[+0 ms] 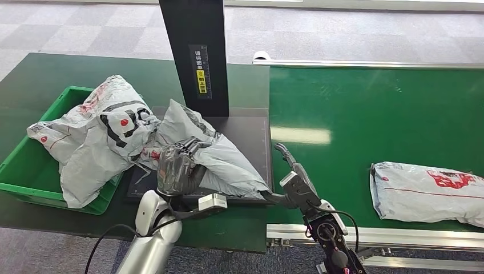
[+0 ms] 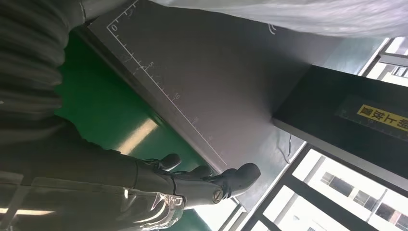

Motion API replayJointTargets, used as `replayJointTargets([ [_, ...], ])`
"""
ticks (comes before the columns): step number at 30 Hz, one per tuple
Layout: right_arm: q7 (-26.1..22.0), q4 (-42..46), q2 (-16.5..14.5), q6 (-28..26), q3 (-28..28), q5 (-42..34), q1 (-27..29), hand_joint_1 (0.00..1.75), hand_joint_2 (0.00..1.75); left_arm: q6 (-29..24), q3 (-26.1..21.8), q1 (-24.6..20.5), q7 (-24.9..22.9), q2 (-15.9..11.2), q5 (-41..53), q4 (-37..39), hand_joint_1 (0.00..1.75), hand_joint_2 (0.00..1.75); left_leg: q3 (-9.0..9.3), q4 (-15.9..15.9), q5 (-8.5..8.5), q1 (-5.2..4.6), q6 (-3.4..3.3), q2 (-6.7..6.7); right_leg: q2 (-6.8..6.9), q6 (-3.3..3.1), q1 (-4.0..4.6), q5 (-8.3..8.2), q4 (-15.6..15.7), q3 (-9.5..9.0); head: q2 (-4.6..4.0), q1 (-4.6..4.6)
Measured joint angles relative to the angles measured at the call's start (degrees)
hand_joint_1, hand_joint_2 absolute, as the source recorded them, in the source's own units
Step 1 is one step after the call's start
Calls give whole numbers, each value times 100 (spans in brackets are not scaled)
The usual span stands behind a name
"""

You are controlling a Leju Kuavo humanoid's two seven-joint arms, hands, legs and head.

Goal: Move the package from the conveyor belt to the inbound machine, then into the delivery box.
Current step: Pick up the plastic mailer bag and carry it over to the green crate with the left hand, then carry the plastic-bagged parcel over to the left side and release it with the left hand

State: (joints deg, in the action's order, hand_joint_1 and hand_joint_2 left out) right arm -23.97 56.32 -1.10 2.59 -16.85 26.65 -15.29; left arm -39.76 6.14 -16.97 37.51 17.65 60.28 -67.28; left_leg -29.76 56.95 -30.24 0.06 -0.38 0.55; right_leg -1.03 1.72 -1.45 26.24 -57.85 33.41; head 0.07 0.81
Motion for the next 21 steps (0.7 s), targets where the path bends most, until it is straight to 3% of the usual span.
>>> replayJointTargets([
  [10,-21,11,40,-161,-16,-3,159,0,175,-11,-331,226,233,35,-803,-1754,175,175,-7,0,0,-1,0,3,1,0,-2,0,0,1,0,-1],
  [18,-22,33,67,-166,-16,-5,233,0,175,-11,-506,263,237,49,-836,-2348,175,175,-7,0,0,0,0,4,2,0,-1,0,0,1,0,-1],
  [21,-22,41,69,-183,-16,-2,259,0,175,-11,-701,234,238,52,-902,-2530,175,44,-6,0,0,1,0,4,2,0,0,0,0,1,0,0],
])
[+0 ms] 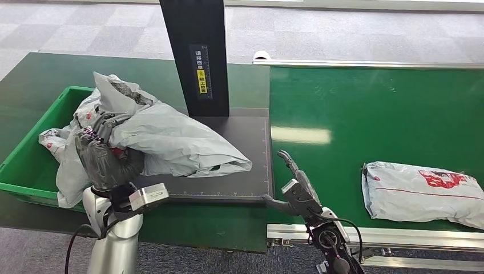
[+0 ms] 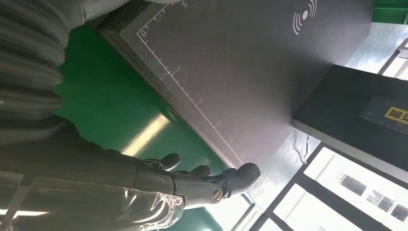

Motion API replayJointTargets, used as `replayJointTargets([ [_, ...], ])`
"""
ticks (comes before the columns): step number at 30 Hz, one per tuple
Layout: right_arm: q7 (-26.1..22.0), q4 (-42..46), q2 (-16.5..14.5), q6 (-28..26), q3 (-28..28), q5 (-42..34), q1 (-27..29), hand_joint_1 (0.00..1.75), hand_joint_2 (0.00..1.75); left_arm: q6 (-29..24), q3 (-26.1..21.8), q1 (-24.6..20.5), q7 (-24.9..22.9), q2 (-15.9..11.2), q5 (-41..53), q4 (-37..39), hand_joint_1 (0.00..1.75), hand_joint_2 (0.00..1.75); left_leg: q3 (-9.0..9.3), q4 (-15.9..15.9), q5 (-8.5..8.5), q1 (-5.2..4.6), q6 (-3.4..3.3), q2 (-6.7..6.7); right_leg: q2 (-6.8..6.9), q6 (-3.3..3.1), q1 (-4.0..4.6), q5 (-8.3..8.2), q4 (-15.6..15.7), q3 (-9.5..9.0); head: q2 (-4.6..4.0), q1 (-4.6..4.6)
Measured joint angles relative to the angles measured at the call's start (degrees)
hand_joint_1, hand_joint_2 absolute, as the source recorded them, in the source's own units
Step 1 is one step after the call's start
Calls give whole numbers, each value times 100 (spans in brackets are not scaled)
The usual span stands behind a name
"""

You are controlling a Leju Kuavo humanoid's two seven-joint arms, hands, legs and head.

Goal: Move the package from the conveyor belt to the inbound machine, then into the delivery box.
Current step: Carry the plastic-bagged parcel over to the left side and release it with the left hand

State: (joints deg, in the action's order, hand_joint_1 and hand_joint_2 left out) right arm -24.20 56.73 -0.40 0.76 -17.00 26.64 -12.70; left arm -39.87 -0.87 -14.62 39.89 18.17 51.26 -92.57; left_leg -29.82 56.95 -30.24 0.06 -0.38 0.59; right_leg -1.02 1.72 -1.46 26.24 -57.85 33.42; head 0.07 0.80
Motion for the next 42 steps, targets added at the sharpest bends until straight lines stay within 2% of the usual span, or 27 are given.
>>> replayJointTargets([
  [1,0,4,2,-15,0,3,19,0,175,0,-109,-27,0,4,-44,-86,175,0,0,0,0,0,0,0,0,0,0,0,0,0,0,0],
  [11,-24,12,46,-107,2,10,178,0,175,0,-1305,-355,0,44,-672,-815,175,0,-2,0,0,0,0,-1,0,0,0,0,0,0,0,-2],
  [17,-26,12,49,-107,2,10,180,0,175,0,-1658,-425,0,68,-794,-1133,175,0,-2,0,0,0,0,1,1,0,-1,0,0,-1,0,-2],
  [26,-40,11,46,-106,2,13,166,0,175,0,-1984,-586,2,104,-724,-1183,175,0,-2,0,0,0,0,1,1,0,0,0,-1,-1,0,-1],
  [30,-80,7,43,-106,1,21,143,0,175,0,-2060,-642,3,122,-788,-1231,175,175,-3,0,0,0,0,1,1,0,0,0,-1,-1,0,-2],
  [42,-140,-162,2,-80,-46,31,-98,0,175,0,-2065,-643,14,141,-1527,-1816,175,175,-4,0,0,0,0,1,1,0,0,0,-1,0,0,-2],
])
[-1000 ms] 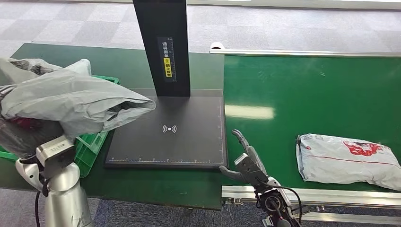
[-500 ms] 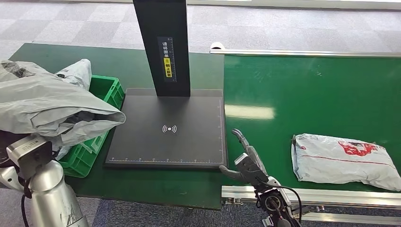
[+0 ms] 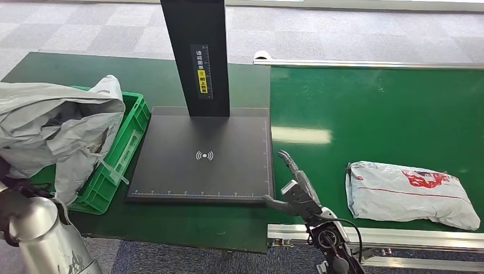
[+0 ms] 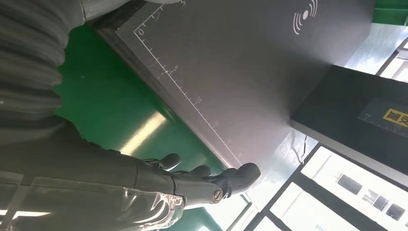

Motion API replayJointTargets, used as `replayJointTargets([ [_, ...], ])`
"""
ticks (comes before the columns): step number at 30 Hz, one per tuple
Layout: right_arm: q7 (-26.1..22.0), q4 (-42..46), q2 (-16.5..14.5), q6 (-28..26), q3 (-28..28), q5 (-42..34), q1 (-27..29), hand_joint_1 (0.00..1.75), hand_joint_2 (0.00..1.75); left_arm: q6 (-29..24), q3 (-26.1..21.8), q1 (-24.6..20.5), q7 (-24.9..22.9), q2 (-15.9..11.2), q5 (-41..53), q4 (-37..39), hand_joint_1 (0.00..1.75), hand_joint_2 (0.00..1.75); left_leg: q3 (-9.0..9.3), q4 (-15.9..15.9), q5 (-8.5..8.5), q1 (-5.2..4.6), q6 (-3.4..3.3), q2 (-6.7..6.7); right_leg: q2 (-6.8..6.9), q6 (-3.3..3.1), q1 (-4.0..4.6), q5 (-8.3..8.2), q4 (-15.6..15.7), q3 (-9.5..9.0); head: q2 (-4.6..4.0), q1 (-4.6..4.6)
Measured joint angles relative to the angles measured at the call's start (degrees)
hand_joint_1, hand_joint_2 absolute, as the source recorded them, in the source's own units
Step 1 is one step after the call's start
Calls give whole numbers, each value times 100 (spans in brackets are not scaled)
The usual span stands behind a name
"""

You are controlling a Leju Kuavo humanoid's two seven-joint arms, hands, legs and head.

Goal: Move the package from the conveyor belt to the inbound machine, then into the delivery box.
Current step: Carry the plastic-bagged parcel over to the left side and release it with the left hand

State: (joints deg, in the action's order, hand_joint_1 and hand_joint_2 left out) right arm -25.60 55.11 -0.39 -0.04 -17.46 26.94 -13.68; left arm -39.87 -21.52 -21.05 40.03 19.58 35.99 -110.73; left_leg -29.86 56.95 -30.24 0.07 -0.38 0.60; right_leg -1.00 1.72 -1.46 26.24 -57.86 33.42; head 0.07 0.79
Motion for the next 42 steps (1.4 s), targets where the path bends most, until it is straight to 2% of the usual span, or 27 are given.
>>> replayJointTargets([
  [12,-62,-182,-39,-29,-68,15,-129,0,175,1,50,31,2,-4,-232,-259,175,175,1,0,0,-1,0,3,2,0,0,0,1,1,0,-1],
  [18,-44,-95,-46,-79,-49,85,-2,0,175,8,-75,-45,-3,-19,868,728,175,175,4,0,0,-2,0,-6,-3,0,0,-1,1,0,0,0],
  [27,-7,-26,-43,-80,-29,128,76,0,175,3,-253,-141,1,28,1117,1318,175,175,0,0,0,-2,0,-3,-3,-1,-1,0,1,7,0,-1],
  [30,49,11,-47,-78,-26,185,83,0,175,0,-477,-338,-8,33,1620,1922,175,175,0,0,0,-4,0,3,3,0,-2,-1,2,3,0,-2],
  [33,62,44,-45,-65,-22,189,89,0,175,0,-769,-565,-158,-7,1808,2868,175,175,4,0,1,-4,-1,1,2,-1,-2,-3,1,2,0,-1],
  [37,72,75,-32,3,1,190,90,0,175,-3,-974,-834,-498,-220,1757,4154,175,175,5,0,2,-3,0,0,1,-2,-1,-5,-1,1,0,1],
  [40,101,113,-15,55,16,181,86,0,175,-8,-1034,-977,-654,-404,1794,4796,175,175,4,0,2,-2,0,0,0,-2,-1,-4,-2,1,0,0],
  [42,124,124,-2,90,17,175,75,0,175,-9,-1128,-1074,-674,-496,1851,5108,175,87,3,0,2,-2,0,-1,0,-2,-1,-3,-2,1,0,0],
])
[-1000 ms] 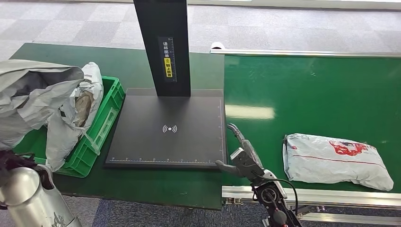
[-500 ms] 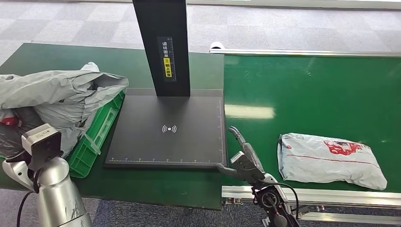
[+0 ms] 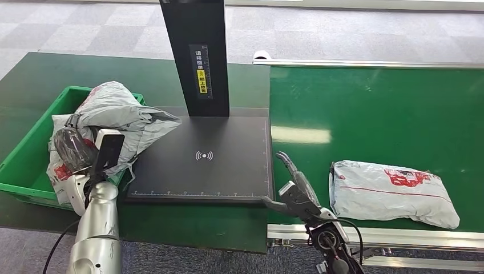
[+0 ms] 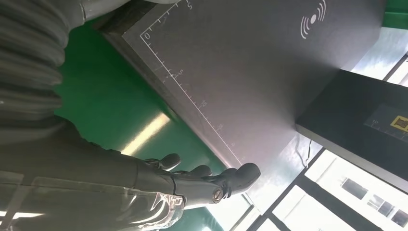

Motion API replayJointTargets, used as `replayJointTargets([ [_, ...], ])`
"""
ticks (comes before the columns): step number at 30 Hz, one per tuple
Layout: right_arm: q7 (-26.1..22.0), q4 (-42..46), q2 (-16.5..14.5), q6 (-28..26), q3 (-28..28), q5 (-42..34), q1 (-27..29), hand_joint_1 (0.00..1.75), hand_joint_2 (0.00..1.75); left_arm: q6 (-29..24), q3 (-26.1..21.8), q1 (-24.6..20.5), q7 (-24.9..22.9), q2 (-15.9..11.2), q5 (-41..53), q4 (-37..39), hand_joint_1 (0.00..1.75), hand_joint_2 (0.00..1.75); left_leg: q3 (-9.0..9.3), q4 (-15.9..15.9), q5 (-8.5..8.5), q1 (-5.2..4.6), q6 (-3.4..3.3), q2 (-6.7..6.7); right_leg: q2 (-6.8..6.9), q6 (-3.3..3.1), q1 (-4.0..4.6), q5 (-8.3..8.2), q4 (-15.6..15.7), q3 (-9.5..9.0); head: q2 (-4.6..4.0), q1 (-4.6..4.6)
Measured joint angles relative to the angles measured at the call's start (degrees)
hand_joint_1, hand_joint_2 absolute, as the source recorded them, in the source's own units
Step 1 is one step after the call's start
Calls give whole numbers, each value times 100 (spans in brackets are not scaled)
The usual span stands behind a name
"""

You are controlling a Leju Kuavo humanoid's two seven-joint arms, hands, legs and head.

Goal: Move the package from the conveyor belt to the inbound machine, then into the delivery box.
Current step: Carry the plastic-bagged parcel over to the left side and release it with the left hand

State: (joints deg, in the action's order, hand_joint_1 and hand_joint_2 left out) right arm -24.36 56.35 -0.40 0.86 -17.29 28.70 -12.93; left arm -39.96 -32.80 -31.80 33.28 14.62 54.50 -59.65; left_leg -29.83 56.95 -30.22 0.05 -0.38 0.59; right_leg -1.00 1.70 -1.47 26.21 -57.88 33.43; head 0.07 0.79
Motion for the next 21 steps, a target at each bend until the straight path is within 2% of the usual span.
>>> replayJointTargets([
  [2,10,0,14,24,-2,-14,-15,0,175,0,-101,-99,-5,-74,-18,304,175,87,1,0,0,-1,0,0,0,0,0,0,1,-1,0,0],
  [4,10,-1,29,33,-3,-40,-32,0,175,44,-126,-205,-42,-168,-207,647,173,175,6,0,0,-1,0,1,1,0,0,0,2,-7,0,-1],
  [8,10,-1,62,73,-7,-101,-74,0,175,454,124,-342,-191,-413,-1180,1251,162,175,31,-1,0,-1,0,2,3,-1,0,1,1,-34,0,0],
  [12,10,-1,83,89,-10,-111,-113,0,175,540,485,-340,-269,-581,-1592,1426,162,175,41,-2,7,-1,0,12,15,-1,0,1,1,-49,0,-1],
  [13,10,-1,85,90,-11,-111,-119,0,175,542,540,-338,-278,-608,-1606,1452,155,175,43,-2,9,-1,0,14,17,-1,0,1,1,-52,0,-1],
  [14,10,-1,87,90,-11,-111,-124,0,175,543,582,-337,-284,-632,-1613,1474,117,175,45,-2,11,-1,2,15,18,-1,0,1,1,-55,0,-1],
  [16,10,-1,90,91,-13,-111,-128,0,175,512,653,-332,-294,-671,-1624,1506,35,87,47,-2,14,-1,2,16,18,-2,0,0,1,-59,0,-1],
  [17,10,-1,90,92,-14,-111,-129,0,175,443,693,-323,-295,-690,-1636,1517,2,44,48,-2,15,-1,2,15,18,-2,0,-1,1,-60,0,-1],
  [18,10,-1,91,93,-16,-111,-131,0,175,343,735,-306,-274,-706,-1677,1523,0,0,48,-2,16,-1,2,15,18,-3,0,-2,1,-60,0,-1],
  [21,10,-3,91,107,-35,-115,-134,0,175,76,774,-200,91,-715,-2035,1429,0,0,47,-2,17,0,3,10,16,-4,0,-4,-1,-57,0,-1],
])
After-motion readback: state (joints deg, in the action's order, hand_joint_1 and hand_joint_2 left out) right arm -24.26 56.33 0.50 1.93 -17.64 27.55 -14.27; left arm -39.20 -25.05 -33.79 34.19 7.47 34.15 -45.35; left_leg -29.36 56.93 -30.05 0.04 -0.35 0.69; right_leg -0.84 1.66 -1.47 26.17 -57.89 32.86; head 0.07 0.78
